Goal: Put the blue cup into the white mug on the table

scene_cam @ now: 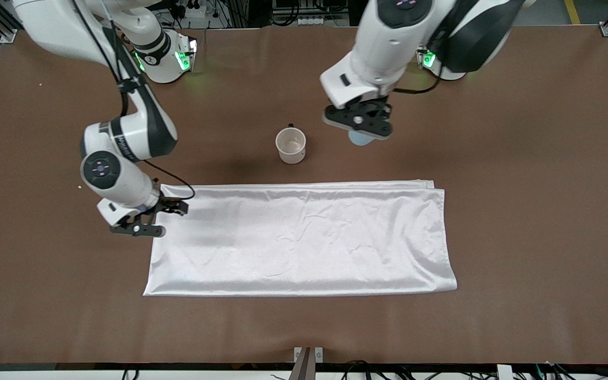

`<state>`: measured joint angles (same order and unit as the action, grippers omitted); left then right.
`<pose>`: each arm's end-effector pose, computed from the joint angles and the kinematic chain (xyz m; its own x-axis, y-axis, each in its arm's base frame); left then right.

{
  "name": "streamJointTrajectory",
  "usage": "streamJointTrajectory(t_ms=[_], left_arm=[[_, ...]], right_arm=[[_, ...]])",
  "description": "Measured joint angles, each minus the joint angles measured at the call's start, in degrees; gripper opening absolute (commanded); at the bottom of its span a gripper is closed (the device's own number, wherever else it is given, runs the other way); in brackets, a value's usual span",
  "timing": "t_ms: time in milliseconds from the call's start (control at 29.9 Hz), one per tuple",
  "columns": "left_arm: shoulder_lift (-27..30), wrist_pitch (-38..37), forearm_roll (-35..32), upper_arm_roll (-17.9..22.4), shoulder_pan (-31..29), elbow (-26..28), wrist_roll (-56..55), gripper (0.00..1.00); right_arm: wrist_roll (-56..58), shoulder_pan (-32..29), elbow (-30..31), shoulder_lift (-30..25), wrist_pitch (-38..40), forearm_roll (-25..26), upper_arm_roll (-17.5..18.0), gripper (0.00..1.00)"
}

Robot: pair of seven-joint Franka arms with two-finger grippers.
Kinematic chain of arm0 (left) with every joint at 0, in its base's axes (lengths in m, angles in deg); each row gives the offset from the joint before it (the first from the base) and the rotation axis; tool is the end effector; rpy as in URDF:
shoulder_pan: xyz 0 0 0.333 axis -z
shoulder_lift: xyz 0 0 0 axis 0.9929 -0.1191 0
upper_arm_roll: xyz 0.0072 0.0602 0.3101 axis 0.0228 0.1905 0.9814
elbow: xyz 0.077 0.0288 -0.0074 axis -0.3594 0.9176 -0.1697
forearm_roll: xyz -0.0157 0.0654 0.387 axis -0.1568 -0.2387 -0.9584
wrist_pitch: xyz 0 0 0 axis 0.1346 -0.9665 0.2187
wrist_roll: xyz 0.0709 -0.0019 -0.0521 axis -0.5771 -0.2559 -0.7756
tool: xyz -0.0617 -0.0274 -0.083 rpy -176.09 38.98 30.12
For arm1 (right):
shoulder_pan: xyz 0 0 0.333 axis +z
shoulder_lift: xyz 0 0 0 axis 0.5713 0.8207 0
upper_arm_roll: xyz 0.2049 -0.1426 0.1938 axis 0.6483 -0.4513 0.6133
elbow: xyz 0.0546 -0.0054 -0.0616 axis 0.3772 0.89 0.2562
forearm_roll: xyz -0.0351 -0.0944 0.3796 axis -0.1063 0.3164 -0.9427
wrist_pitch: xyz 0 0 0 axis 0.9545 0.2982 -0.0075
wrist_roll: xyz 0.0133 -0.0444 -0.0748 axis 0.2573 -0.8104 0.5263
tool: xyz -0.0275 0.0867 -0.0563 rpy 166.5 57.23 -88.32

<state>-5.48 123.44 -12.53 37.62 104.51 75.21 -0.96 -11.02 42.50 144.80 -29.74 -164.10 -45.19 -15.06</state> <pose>0.4670 -0.4367 0.5301 0.9408 -0.3281 -0.0856 -0.3185 -0.9417 0.1088 0.6150 0.1190 0.3014 0.9963 -0.0714 -0.0479 -0.0675 -0.9946 0.0783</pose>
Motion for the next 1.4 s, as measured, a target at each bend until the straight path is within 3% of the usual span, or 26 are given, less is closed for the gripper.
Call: streamJointTrajectory(t_ms=[802, 1102, 1403], left_arm=[[-16.35, 14.74, -11.77, -0.16, 14.70, 0.00, -8.74, 0.00], [-18.24, 15.10, -12.03, -0.45, 15.43, -0.01, -8.85, 0.00], [-18.85, 14.83, -12.03, -0.64, 17.19, 0.38, -9.79, 0.00]], right_arm=[[3.82, -5.32, -9.20, -8.00, 16.05, 0.00, 0.31, 1.00], [10.33, -12.99, -15.62, -9.19, 19.54, -0.03, 0.21, 1.00], [10.58, -12.82, -16.46, -9.43, 22.34, -0.03, 1.63, 1.00]])
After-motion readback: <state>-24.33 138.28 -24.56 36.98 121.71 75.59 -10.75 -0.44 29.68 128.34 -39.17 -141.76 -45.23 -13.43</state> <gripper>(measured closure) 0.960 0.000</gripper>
